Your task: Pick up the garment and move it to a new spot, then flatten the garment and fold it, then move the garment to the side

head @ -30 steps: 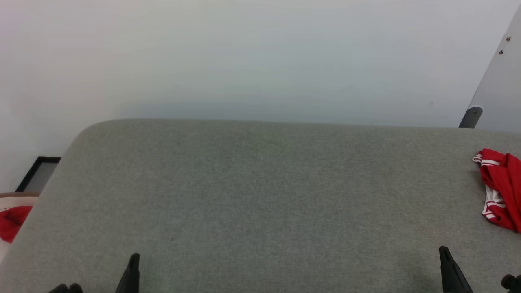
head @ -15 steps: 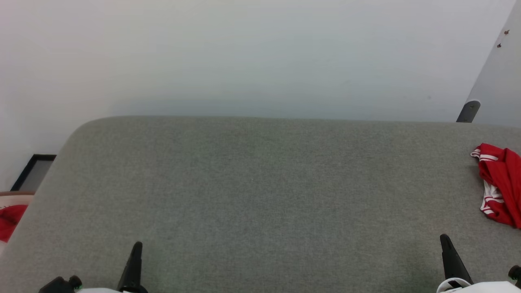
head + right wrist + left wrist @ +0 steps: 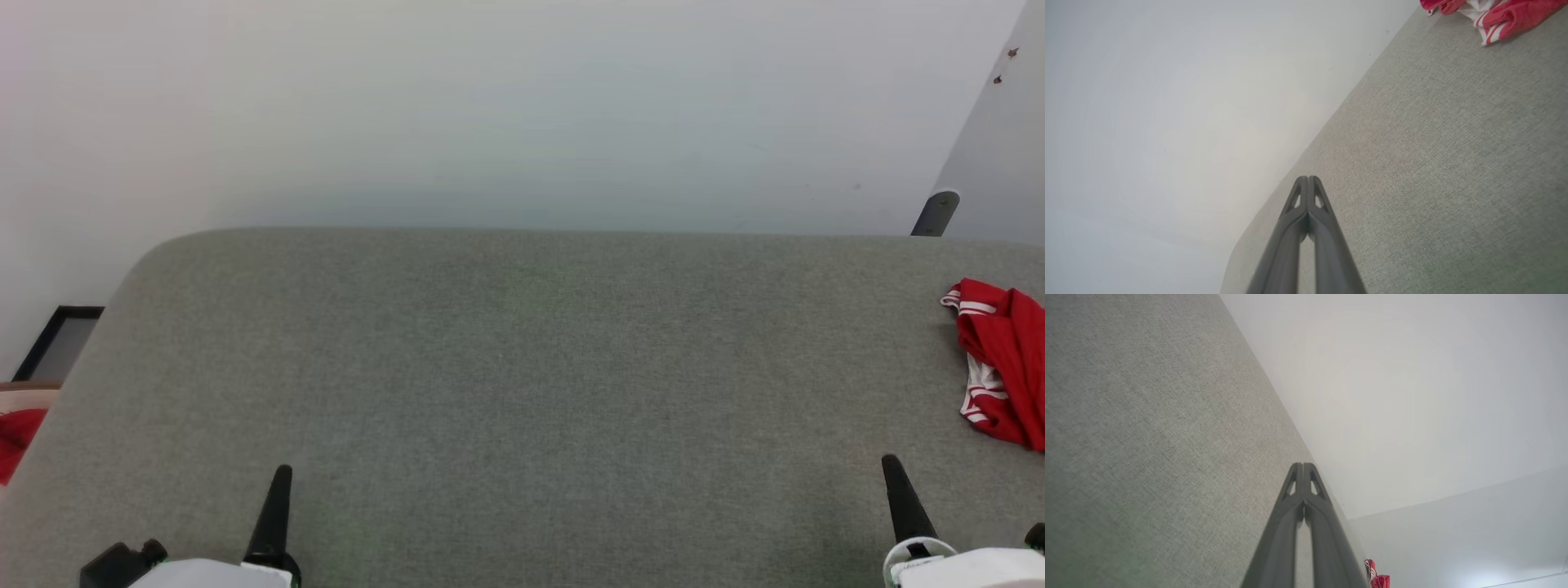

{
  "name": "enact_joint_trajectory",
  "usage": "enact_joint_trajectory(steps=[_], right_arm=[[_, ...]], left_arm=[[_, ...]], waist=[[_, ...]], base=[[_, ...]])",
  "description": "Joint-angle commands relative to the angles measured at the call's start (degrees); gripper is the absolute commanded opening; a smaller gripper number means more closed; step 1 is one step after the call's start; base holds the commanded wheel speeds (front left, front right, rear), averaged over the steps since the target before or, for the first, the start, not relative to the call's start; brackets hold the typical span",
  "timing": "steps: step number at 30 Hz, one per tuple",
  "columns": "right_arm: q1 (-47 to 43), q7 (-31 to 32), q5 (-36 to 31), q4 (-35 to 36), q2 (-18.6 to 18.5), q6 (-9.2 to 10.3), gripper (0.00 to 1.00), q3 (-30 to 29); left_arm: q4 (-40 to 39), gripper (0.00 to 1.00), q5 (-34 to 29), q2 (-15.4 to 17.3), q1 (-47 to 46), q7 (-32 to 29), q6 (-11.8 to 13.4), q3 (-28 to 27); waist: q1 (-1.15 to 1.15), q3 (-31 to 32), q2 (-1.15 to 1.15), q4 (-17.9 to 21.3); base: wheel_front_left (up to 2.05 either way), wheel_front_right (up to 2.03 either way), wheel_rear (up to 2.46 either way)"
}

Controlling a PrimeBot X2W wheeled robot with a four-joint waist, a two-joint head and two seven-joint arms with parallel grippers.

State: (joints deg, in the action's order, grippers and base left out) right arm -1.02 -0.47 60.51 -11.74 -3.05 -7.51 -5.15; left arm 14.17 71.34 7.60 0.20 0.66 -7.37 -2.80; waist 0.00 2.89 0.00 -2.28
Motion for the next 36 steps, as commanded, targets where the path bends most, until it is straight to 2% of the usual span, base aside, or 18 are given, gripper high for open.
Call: enact_joint_trajectory(steps=[1,36], right_arm=[[1.5,0.3,1.6,0.3,0.1,0.02,0.00,-0.2],[5.6,5.0,22.2,-1.5,0.2,0.01,0.00,-1.1]], left_arm=[[-0.4,0.00,1.1,0.1,-1.2,-0.2,-0.1,-0.5],[-0.2,0.00,14.6,-3.2,-5.0,-5.0,-0.2,-2.8]], waist=[[0.00,-0.1,0.00,0.1],[0.00,-1.9,0.00,1.4]], base=[[0.00,0.00,0.00],[0.00,0.00,0.00]])
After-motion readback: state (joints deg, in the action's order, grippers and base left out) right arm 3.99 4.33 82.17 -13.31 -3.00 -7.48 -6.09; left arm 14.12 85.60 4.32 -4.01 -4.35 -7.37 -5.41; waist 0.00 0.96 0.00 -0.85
